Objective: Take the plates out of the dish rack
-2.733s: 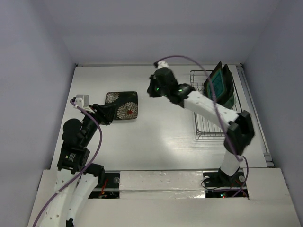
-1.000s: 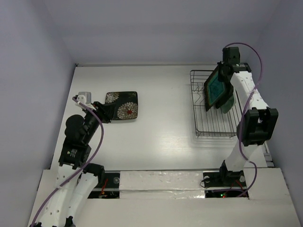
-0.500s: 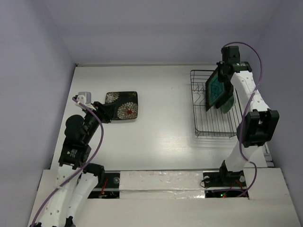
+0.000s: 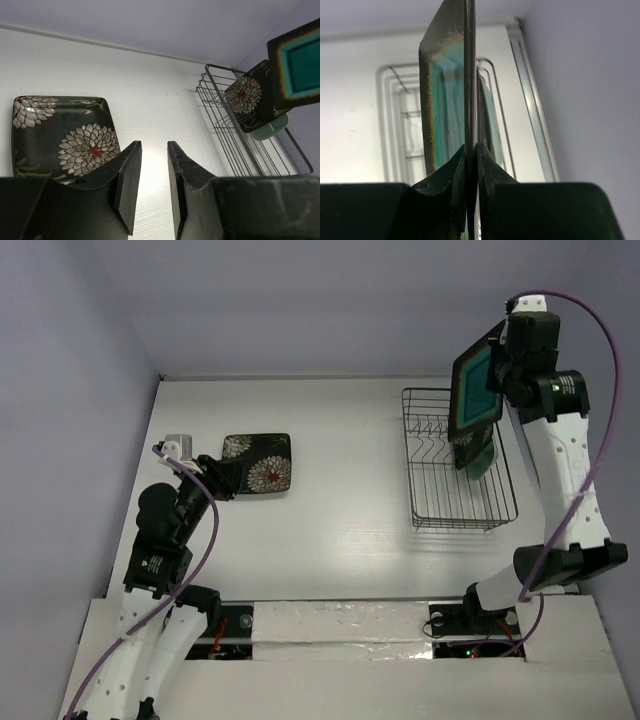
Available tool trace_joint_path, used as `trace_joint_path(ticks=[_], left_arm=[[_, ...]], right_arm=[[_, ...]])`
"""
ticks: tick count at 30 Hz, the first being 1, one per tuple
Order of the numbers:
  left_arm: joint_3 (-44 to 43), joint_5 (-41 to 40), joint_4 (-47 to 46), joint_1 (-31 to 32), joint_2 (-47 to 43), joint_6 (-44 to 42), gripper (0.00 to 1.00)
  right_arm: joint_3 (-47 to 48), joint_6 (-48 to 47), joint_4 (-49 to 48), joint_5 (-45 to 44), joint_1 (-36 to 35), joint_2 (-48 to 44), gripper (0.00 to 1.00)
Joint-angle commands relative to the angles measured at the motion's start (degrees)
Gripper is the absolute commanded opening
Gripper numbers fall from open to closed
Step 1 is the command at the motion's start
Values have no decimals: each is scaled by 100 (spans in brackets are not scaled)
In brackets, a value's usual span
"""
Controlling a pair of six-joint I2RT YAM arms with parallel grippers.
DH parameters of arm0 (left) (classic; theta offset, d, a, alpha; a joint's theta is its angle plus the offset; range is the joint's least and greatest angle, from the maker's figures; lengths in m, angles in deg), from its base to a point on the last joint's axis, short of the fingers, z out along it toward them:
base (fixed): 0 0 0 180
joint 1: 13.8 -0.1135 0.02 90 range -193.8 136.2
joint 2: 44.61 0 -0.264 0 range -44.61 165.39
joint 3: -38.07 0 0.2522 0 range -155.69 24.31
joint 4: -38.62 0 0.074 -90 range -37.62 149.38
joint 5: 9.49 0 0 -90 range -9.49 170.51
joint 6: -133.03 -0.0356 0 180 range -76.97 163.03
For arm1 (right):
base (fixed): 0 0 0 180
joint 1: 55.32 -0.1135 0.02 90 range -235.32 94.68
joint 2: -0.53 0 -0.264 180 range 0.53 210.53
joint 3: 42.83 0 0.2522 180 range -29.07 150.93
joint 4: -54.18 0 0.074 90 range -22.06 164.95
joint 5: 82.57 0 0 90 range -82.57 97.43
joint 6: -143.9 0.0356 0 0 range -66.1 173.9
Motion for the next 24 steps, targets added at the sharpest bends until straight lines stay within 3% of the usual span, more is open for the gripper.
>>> trace_joint_path(ticks=[1,5,11,12,15,24], left_arm=[[-127,64,-346,-45,-47,22,25],[-136,64,-346,-45,-91,22,25],[-145,-24,-285,-45,-143,4,25],[-145,-24,-285,-45,-152,4,25],[-145,-7,-302,-45,-143,4,25],[-136,-6,-293,-97,-223,13,25]], right_arm=[[571,401,-745,-161,-403,-626,0],[-244,1122,-1709,813,-931,-1030,0],[-2336,3160,-4714,1877,-1660,-1418,0],[-2834,3415,-5562,2009,-1835,-1392,0],[-3391,4347,-6926,2230,-2204,-1060,0],[-3402,5921,-8837,2204,-2988,707,0]])
